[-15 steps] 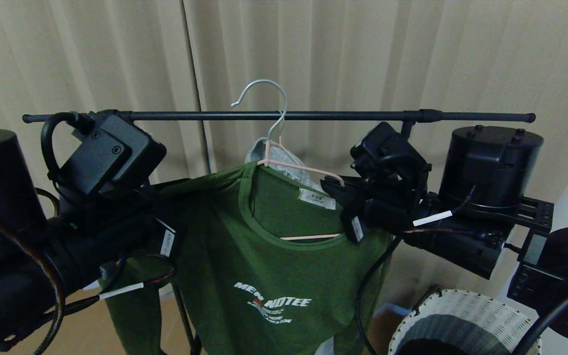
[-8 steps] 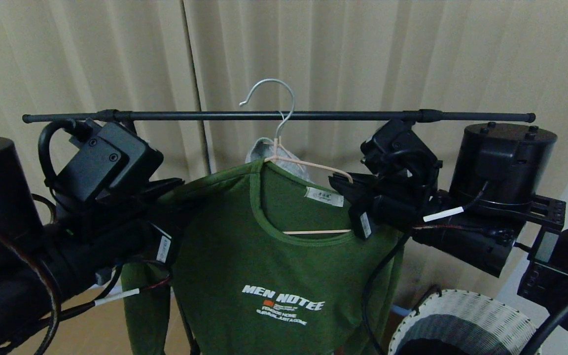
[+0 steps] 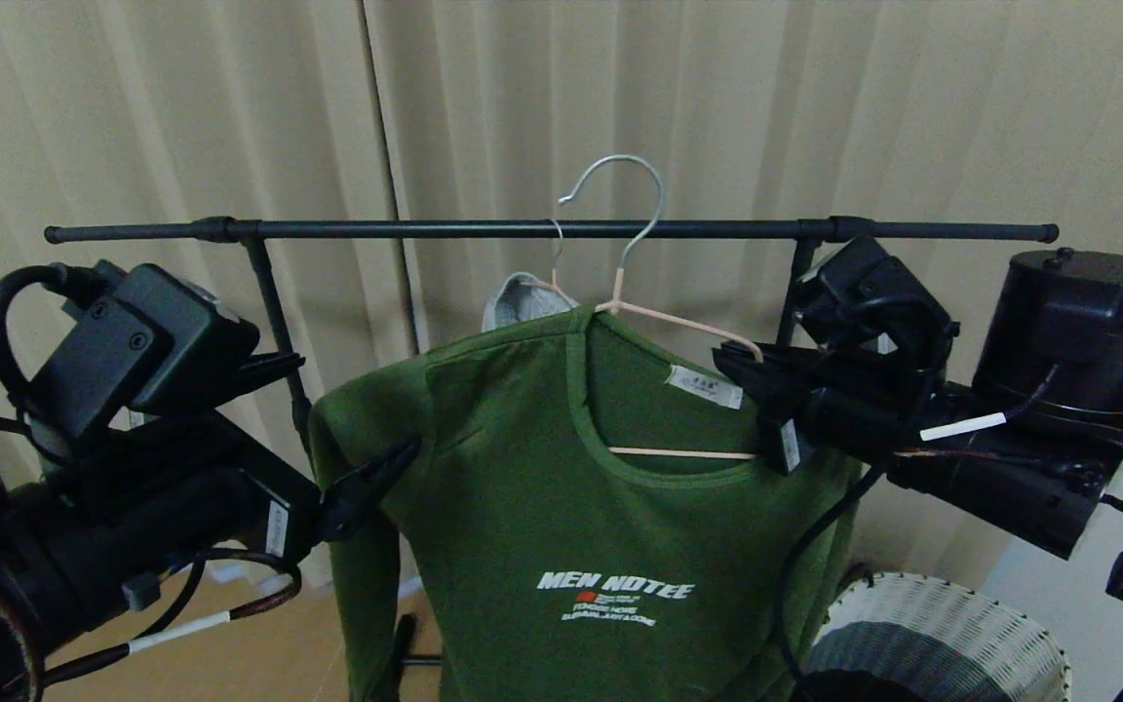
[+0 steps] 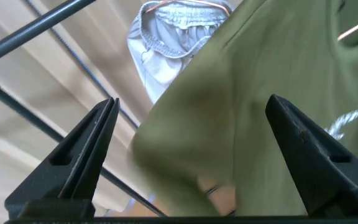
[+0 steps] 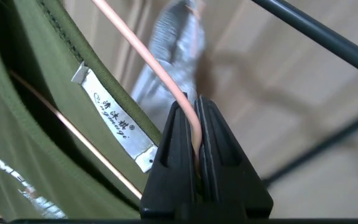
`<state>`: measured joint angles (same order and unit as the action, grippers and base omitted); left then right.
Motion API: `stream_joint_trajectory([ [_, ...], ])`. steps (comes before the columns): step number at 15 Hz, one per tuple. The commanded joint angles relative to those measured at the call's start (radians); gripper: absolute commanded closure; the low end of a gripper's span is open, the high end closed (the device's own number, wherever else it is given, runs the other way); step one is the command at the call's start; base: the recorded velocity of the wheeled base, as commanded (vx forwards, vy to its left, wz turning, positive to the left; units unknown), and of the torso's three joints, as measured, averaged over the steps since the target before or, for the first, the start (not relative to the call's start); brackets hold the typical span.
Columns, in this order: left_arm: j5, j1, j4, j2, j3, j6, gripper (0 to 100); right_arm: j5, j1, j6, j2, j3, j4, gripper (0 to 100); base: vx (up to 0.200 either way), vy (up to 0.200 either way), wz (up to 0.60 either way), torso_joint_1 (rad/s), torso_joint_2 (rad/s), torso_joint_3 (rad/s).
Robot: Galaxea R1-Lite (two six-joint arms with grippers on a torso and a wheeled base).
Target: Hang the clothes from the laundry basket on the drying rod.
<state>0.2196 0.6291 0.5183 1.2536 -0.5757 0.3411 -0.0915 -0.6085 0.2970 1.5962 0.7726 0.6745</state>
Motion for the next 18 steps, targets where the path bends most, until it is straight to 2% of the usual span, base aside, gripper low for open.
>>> stream_joint_trajectory([
  [1,0.000,-0.006,0.000,-0.026,0.019,-0.001,0,0.001,0.033,0.001,-0.042,-0.027,0.002,100,0.000,0.000,0.00,0.000,0.00,0.000],
  [7,-0.006,-0.109,0.002,-0.031,0.128,-0.034,0,0.004,0.065,-0.001,-0.114,-0.072,0.004,100,0.000,0.000,0.00,0.000,0.00,0.000],
  [10,-0.020,-0.100,0.002,-0.043,0.180,-0.028,0,0.006,0.062,-0.001,-0.116,-0.072,0.013,100,0.000,0.000,0.00,0.000,0.00,0.000],
  [12,-0.023,-0.097,0.002,-0.043,0.188,-0.028,0,0.012,0.058,-0.001,-0.116,-0.067,0.014,100,0.000,0.000,0.00,0.000,0.00,0.000],
  [15,-0.082,-0.097,0.002,-0.040,0.189,-0.028,0,0.016,0.056,-0.001,-0.116,-0.068,0.014,100,0.000,0.000,0.00,0.000,0.00,0.000],
  [18,-0.085,-0.103,0.002,-0.037,0.186,-0.031,0,0.016,0.027,-0.001,-0.131,-0.072,0.014,100,0.000,0.000,0.00,0.000,0.00,0.000],
])
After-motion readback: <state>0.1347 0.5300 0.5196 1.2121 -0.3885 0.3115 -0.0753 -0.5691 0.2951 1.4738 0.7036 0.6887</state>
